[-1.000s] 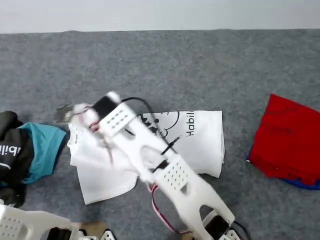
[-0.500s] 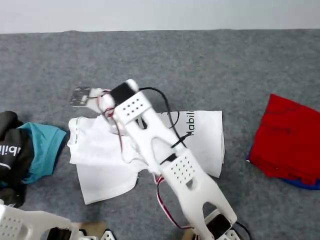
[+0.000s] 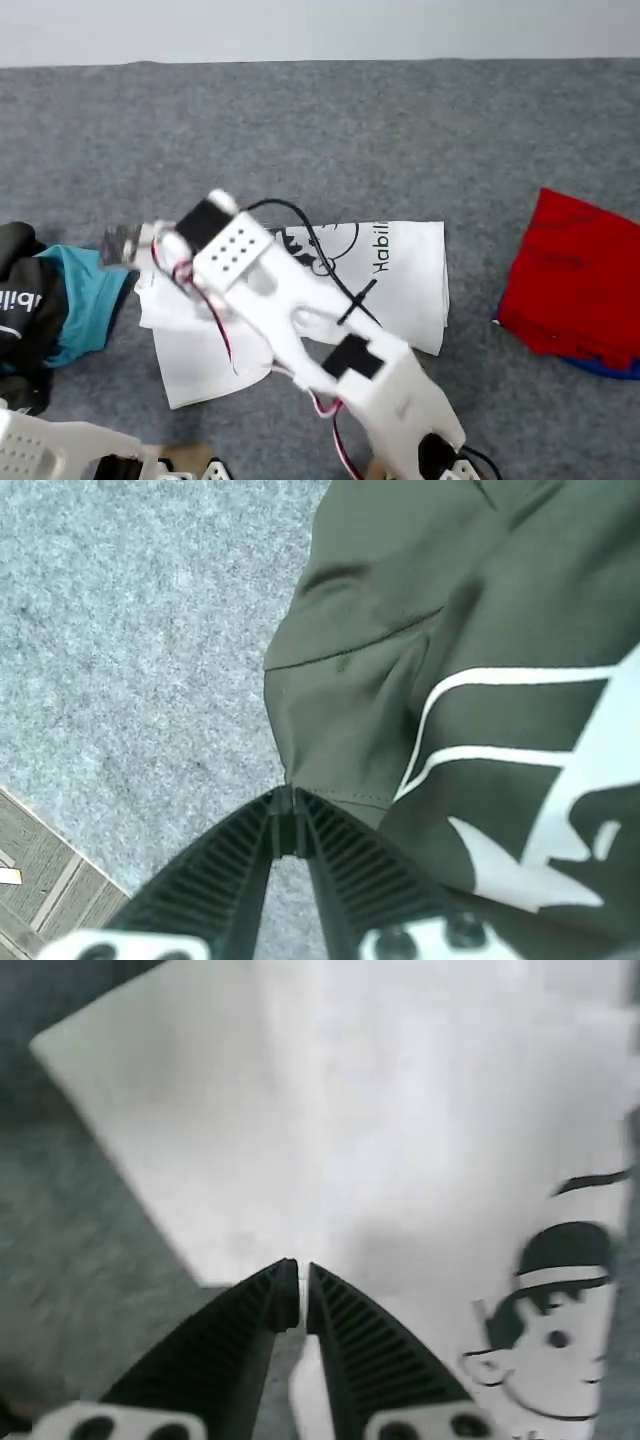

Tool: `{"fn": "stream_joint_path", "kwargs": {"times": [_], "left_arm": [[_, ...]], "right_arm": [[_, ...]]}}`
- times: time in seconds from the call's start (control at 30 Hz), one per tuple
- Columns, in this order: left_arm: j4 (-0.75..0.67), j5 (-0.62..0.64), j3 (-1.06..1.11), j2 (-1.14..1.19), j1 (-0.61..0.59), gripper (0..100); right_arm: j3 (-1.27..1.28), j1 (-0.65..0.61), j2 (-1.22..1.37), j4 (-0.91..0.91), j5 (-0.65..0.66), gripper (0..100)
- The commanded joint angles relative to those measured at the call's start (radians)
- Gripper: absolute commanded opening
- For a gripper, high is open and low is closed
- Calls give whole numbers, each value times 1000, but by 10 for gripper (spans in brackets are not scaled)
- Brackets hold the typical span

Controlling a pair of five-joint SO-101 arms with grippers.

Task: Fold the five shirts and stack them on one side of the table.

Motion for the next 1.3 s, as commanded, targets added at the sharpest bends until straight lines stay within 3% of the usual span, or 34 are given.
{"fn": "stream_joint_path", "kwargs": {"times": [0.0,0.13,0.5,0.9,1.0,1.17,1.27], "left_arm": [[-17,-6,-12,-20,2,8],[-15,-6,-10,-18,5,8],[-15,-6,-10,-18,2,8],[-15,-6,-10,-18,2,8],[-17,-6,-10,-18,2,8],[-17,-6,-10,-14,3,8],[-17,-6,-10,-14,5,8]], "right_arm": [[152,-64,-127,21,-25,142],[244,-125,-127,-47,-89,241],[468,-225,-81,-381,-95,272],[445,-249,62,-407,-91,269],[443,-251,62,-409,-87,209],[440,-249,53,-412,-87,6],[417,-245,51,-395,-87,18]]}}
